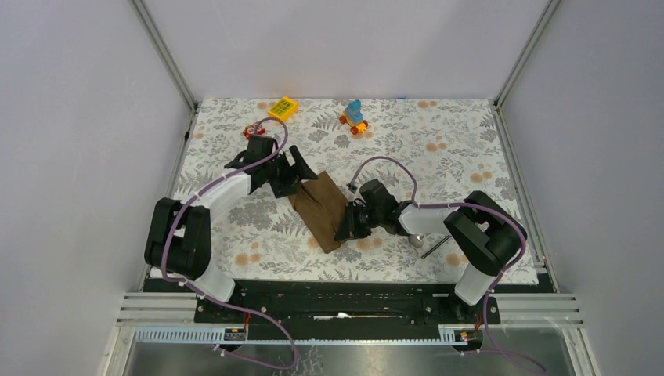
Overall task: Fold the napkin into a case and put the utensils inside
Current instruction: Fold the lower triangle-folded napkin at the center of the board.
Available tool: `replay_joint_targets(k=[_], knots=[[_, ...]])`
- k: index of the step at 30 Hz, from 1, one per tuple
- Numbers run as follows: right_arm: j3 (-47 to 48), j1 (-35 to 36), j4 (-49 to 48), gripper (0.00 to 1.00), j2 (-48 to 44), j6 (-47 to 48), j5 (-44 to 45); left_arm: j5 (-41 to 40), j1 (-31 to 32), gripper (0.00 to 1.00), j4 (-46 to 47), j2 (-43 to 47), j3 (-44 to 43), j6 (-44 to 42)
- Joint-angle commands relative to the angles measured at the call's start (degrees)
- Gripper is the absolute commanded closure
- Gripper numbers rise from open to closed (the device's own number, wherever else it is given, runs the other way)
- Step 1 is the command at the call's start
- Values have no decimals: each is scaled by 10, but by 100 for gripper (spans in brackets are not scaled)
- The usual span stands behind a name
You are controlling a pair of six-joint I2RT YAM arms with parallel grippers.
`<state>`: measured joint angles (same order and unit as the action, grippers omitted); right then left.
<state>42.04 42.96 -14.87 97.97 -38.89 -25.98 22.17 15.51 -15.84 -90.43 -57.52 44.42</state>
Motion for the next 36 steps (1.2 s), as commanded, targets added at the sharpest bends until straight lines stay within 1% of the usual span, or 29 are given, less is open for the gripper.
replay_joint_targets(k=[1,3,4,5,6,7,11,13,14,19,27,32,34,36], knots=[[27,-2,11,100,-9,0,6,43,-1,9,34,39,16,-5],[29,-2,12,100,-9,0,6,33,-5,13,29,47,19,-12],[29,-2,12,100,-9,0,7,31,-10,20,29,49,21,-14],[28,-2,12,100,-9,0,7,30,-18,28,31,51,23,-14],[28,-2,14,100,-10,0,8,31,-28,41,35,49,25,-12],[28,-2,14,100,-10,0,9,33,-39,49,40,48,25,-10],[30,-2,17,100,-11,1,10,14,-48,72,46,29,15,-20],[31,-2,19,100,-11,2,11,7,-51,89,55,19,13,-20],[32,-2,21,100,-12,2,12,9,-53,93,65,14,14,-18],[31,-2,23,100,-14,4,15,59,-53,89,122,-24,20,0],[32,-2,13,100,-13,9,-2,68,-53,89,190,-54,53,22],[39,-2,22,91,-12,33,-4,75,-53,88,225,-92,51,30],[47,-2,39,84,-16,56,1,69,-52,88,224,-105,45,25],[57,-2,69,74,-29,85,19,65,-53,88,217,-113,40,18]])
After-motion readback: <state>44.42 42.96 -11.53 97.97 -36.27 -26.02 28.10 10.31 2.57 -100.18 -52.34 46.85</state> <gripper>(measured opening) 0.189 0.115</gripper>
